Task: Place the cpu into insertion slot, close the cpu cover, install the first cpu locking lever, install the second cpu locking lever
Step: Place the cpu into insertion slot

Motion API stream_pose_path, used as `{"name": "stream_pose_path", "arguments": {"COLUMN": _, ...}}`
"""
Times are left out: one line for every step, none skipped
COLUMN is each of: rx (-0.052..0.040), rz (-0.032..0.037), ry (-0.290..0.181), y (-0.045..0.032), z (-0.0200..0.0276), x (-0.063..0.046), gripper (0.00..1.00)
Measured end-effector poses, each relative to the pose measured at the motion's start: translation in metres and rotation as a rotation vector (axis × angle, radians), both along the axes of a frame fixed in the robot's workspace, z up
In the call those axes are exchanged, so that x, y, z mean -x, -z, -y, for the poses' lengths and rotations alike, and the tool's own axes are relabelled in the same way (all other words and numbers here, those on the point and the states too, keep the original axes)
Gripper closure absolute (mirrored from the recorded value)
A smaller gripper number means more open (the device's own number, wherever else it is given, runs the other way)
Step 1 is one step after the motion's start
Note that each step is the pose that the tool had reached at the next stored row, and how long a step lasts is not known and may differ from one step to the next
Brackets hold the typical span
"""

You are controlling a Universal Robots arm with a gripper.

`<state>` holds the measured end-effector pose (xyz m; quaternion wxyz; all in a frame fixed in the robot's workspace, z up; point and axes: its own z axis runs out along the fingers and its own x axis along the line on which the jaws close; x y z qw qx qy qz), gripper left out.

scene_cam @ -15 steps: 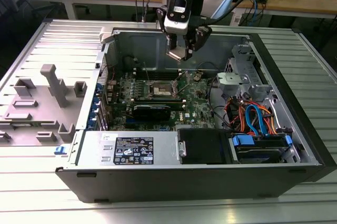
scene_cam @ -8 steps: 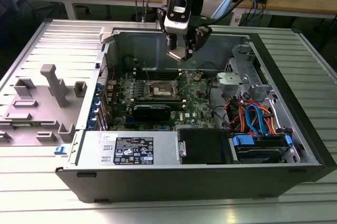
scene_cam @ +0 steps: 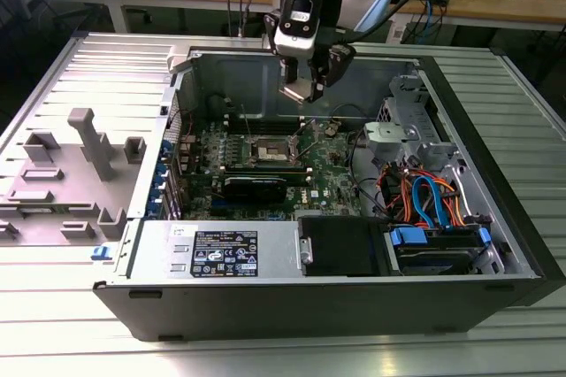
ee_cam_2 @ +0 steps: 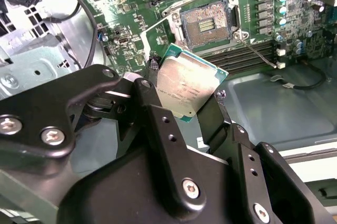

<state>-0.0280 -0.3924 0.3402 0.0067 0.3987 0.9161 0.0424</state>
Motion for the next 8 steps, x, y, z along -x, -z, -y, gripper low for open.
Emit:
{"name": "stream_pose_path", "arguments": {"rx": 0.0, "rz": 0.0, "ry": 0.01, "y": 0.0006, "z": 0.0, "x": 0.0, "gripper": 0.46}}
{"name": "stream_pose_path", "arguments": {"rx": 0.0, "rz": 0.0, "ry": 0.029, "y": 0.0016, "z": 0.0, "x": 0.0, "gripper": 0.46}}
{"name": "stream_pose_path", "arguments": {"rx": 0.0001, "rz": 0.0, "ry": 0.052, "y": 0.0027, "z": 0.0, "x": 0.0, "gripper": 0.46}}
{"name": "stream_pose_path", "arguments": {"rx": 0.0, "rz": 0.0, "ry": 0.063, "y": 0.0033, "z": 0.0, "x": 0.0, "gripper": 0.46}}
{"name": "stream_pose_path", "arguments": {"rx": 0.0, "rz": 0.0, "ry": 0.075, "y": 0.0041, "z": 0.0, "x": 0.0, "gripper": 0.46}}
{"name": "stream_pose_path", "arguments": {"rx": 0.0, "rz": 0.0, "ry": 0.089, "y": 0.0048, "z": 0.0, "x": 0.0, "gripper": 0.46}}
{"name": "stream_pose_path", "arguments": {"rx": 0.0, "rz": 0.0, "ry": 0.097, "y": 0.0056, "z": 0.0, "x": 0.0, "gripper": 0.46}}
{"name": "stream_pose_path", "arguments": {"rx": 0.0, "rz": -0.0001, "ry": 0.103, "y": 0.0065, "z": 0.0, "x": 0.0006, "gripper": 0.46}}
